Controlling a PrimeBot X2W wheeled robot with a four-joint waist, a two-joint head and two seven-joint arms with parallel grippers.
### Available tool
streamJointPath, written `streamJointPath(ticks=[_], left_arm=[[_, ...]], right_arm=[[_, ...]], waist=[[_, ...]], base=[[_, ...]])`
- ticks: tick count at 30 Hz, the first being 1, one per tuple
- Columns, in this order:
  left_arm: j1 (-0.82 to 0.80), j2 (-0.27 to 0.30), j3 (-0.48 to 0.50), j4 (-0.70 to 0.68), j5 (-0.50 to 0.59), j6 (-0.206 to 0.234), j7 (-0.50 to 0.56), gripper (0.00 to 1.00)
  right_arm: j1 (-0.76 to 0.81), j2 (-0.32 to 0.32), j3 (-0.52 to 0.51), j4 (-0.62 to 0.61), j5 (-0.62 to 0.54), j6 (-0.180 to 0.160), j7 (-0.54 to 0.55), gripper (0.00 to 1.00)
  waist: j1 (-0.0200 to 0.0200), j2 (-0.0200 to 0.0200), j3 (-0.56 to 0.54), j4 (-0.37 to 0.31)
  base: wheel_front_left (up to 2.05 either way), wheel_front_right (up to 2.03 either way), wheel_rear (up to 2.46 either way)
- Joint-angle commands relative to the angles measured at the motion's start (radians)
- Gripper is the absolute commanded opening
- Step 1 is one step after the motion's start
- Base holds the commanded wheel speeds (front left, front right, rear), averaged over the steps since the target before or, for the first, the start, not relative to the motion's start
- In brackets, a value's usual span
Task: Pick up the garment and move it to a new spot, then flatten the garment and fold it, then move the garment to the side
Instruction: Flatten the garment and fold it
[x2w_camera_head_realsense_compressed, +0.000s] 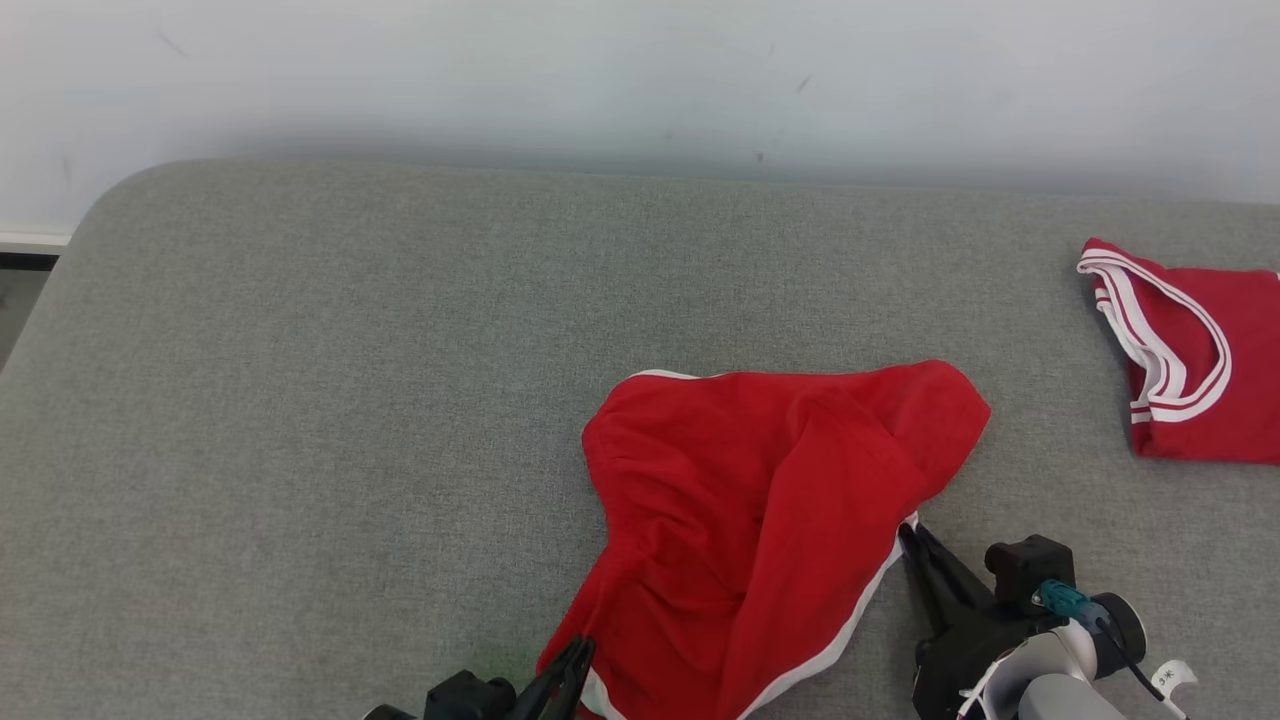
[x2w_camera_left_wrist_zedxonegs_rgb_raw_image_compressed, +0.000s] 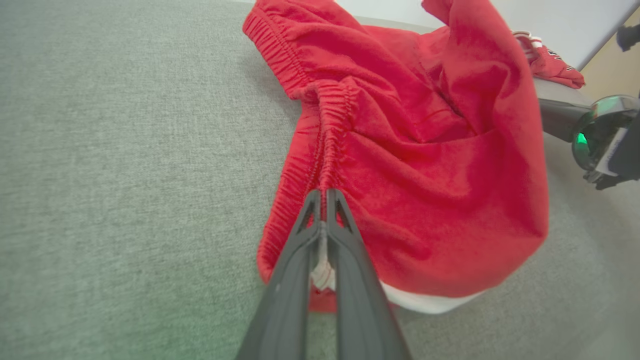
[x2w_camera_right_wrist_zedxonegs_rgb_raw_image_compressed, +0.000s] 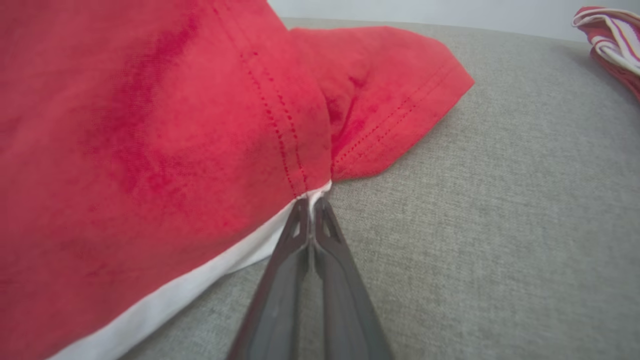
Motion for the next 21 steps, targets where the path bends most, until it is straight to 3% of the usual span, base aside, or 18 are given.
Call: streamJointPath(ticks=[1, 7, 21], left_arm=[[-0.003, -0.001, 0.0, 0.001, -0.001, 0.002, -0.003, 0.0], [0.059, -0.007, 0.076, -0.055, -0.056, 0.002, -0.003, 0.0], [0.243, -0.031, 0.29, -0.278, -0.027, 0.002, -0.003, 0.0]], right_arm=[[-0.005, 0.003, 0.002, 0.0, 0.009, -0.002, -0.001, 0.0], [0.075, -0.024, -0.037, -0.091, 0.027, -0.002, -0.001, 0.0], [0.497, -0.061, -0.151, -0.523, 0.099, -0.002, 0.028, 0.0]], waist=[[-0.0001, -0.0001, -0.001, 0.001], [-0.0001, -0.0001, -0.041, 0.005], [-0.0001, -0.0001, -0.085, -0.029]], base=[[0.0, 0.0, 0.0], [0.0, 0.0, 0.0], [0.0, 0.0, 0.0]])
